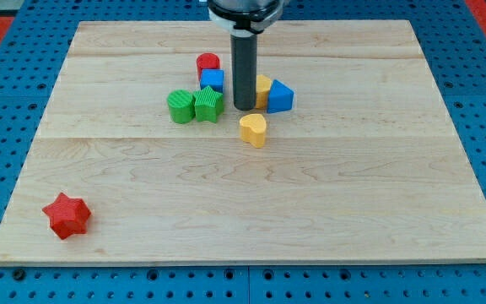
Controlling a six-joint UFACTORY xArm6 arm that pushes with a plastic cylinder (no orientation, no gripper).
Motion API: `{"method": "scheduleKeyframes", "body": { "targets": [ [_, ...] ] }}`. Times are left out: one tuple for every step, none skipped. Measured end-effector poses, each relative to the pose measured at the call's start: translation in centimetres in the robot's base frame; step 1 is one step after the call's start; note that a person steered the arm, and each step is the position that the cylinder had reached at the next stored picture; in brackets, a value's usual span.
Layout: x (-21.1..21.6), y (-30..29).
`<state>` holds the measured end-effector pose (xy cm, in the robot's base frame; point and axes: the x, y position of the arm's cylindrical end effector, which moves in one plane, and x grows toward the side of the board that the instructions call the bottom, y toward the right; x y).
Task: Slightly push the blue triangle towards the yellow heart
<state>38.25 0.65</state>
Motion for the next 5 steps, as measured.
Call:
{"method": "scheduleKeyframes", "body": {
  "targets": [
    [-3.2,3.8],
    [-4.9,7.7],
    [-6.3,9.9],
    [-3.0,10.1],
    [-4.4,6.4]
  ]
}}
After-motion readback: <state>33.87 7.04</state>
